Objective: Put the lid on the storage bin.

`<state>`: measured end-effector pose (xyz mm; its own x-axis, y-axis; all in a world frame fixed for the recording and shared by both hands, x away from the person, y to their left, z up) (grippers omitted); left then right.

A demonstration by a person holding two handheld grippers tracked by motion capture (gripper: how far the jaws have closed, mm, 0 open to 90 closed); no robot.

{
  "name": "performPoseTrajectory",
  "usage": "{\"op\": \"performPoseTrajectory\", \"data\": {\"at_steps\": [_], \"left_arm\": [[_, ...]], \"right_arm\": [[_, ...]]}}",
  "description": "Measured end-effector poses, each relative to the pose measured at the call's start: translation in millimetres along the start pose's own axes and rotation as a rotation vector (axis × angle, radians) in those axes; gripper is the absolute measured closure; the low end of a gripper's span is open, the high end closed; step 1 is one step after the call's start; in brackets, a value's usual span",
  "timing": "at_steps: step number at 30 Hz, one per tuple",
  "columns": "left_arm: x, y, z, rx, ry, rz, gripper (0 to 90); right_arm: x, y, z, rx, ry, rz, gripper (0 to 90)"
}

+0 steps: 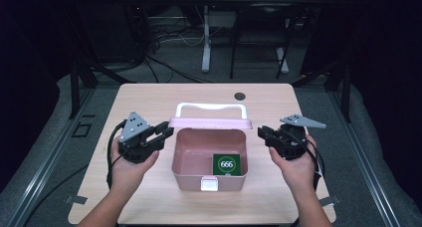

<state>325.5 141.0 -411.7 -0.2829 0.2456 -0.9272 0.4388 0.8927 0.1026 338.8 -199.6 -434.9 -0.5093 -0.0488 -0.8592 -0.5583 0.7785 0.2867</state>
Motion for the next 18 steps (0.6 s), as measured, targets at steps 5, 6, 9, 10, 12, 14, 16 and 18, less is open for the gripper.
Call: {"op": "performPoseTrajectory", "data": {"at_steps": [5,6,9,10,12,14,16,18], "left_arm": [[3.9,-1.6,-3.0,0.004,0.003,0.007,73.3],[4.6,-1.7,-3.7,0.005,0.005,0.006,73.3],[6.8,-2.6,-5.2,0.009,0.006,0.007,73.3],[7.5,-2.6,-5.9,0.01,0.007,0.009,73.2],[8.8,-3.2,-6.6,0.014,0.006,0.005,73.2],[11.1,-3.7,-7.6,0.019,0.007,0.002,72.9],[12.9,-3.9,-8.2,0.024,0.01,-0.001,72.8],[13.9,-3.9,-8.5,0.026,0.012,0.0,72.4]], "right_arm": [[0.2,-3.0,-0.5,0.006,-0.012,0.006,75.9],[0.4,-3.5,-1.0,0.006,-0.006,0.006,75.6],[0.8,-4.8,-0.9,0.007,-0.01,0.006,74.9],[1.0,-5.3,-1.2,0.01,-0.007,0.005,74.8],[1.5,-5.9,-1.1,0.01,-0.003,0.008,74.0],[2.3,-6.7,0.3,0.009,-0.003,0.008,72.8],[3.2,-7.2,1.1,0.009,0.006,0.01,71.6],[4.0,-7.7,1.9,0.009,0.013,0.012,70.6]]}}
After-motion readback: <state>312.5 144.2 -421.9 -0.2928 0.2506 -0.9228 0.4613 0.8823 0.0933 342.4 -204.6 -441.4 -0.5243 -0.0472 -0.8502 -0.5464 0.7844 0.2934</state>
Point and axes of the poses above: each handheld gripper's, and its own axes: z roughly forward along the jaws, x roughly out of its underside, y roughly to its left, the point moved 4 cm from there along z, roughly forward along the jaws, and after that the axes turned 13 degrees about -x, right-handed, at the moved point
